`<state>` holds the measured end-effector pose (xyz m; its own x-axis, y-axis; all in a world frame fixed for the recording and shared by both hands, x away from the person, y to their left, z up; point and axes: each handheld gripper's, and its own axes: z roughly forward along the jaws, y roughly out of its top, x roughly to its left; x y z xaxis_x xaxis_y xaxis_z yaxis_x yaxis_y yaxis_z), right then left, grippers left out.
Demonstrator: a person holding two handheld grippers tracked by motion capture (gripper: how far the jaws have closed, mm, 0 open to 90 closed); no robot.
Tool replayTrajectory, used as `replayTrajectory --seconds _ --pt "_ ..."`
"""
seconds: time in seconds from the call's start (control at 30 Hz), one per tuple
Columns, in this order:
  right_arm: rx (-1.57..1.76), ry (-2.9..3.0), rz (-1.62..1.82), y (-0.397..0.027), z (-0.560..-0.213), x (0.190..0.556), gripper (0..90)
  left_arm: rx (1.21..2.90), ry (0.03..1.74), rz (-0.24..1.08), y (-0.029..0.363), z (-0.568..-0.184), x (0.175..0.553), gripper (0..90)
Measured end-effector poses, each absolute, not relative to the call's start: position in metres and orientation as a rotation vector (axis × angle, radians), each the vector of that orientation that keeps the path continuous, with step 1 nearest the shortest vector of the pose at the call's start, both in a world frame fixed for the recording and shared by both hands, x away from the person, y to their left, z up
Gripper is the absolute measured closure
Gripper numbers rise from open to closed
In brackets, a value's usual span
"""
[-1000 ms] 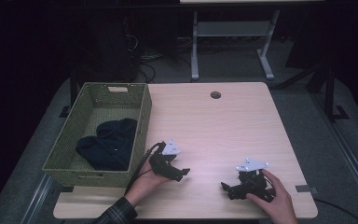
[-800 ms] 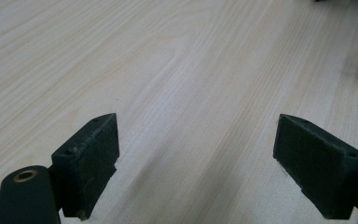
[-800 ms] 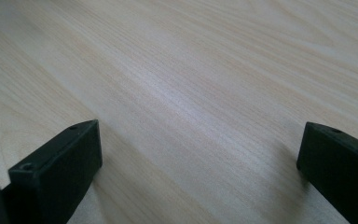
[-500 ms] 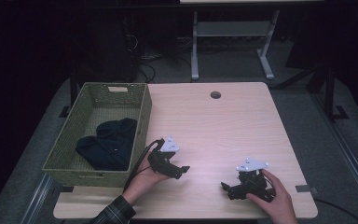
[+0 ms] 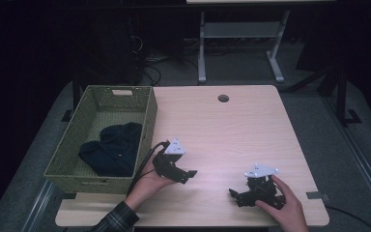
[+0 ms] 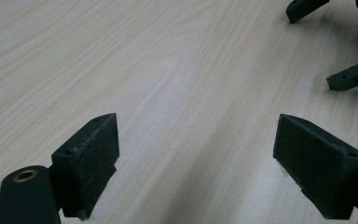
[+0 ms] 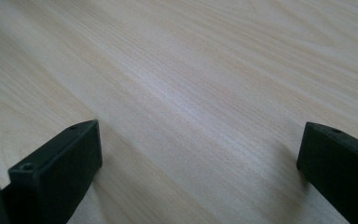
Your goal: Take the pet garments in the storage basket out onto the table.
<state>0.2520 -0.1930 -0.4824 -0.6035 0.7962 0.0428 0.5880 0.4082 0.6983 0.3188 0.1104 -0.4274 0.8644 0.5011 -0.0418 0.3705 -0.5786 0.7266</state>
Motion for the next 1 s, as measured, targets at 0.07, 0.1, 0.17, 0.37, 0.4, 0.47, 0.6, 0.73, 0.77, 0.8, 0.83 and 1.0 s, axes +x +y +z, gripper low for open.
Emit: replayTrajectory --seconds 0.07,0.1,0.17,0.37,0.4,0.47,0.6,0.73,0.77,0.8,0.83,1.0 --pt "1.204 2.372 0.996 -0.193 -0.482 0.252 0.0 2.245 0.634 0.209 0.111 -0.425 0.319 13.9" --pt "1.204 2.372 0.996 -0.193 -0.482 0.252 0.0 2.236 0.642 0.199 0.110 -0.424 0.319 13.9" --pt "1.204 2.372 0.996 -0.193 -0.482 0.252 0.0 2.230 0.645 0.180 0.109 -0.422 0.319 13.9" --pt "1.204 2.372 0.996 -0.193 -0.482 0.252 0.0 2.236 0.616 0.194 0.110 -0.417 0.320 13.9" --pt "1.204 2.372 0.996 -0.193 -0.482 0.252 0.0 2.234 0.613 0.196 0.110 -0.415 0.321 13.9" --pt "1.205 2.372 0.996 -0.193 -0.482 0.252 0.0 2.218 0.612 0.193 0.111 -0.413 0.322 13.9" --pt "1.204 2.372 0.996 -0.193 -0.482 0.252 0.0 2.220 0.605 0.192 0.111 -0.409 0.322 13.9" --pt "1.203 2.372 0.996 -0.193 -0.482 0.252 0.0 2.224 0.597 0.193 0.111 -0.406 0.323 13.9" --pt "1.204 2.372 0.996 -0.193 -0.482 0.252 0.0 2.223 0.596 0.190 0.111 -0.403 0.324 13.9" --pt "1.204 2.372 0.996 -0.193 -0.482 0.252 0.0 2.223 0.596 0.190 0.111 -0.403 0.324 13.9" --pt "1.203 2.372 0.996 -0.193 -0.482 0.252 0.0 2.220 0.597 0.192 0.111 -0.402 0.324 13.9" --pt "1.203 2.372 0.997 -0.193 -0.482 0.252 0.0 2.207 0.593 0.195 0.110 -0.396 0.325 13.9"
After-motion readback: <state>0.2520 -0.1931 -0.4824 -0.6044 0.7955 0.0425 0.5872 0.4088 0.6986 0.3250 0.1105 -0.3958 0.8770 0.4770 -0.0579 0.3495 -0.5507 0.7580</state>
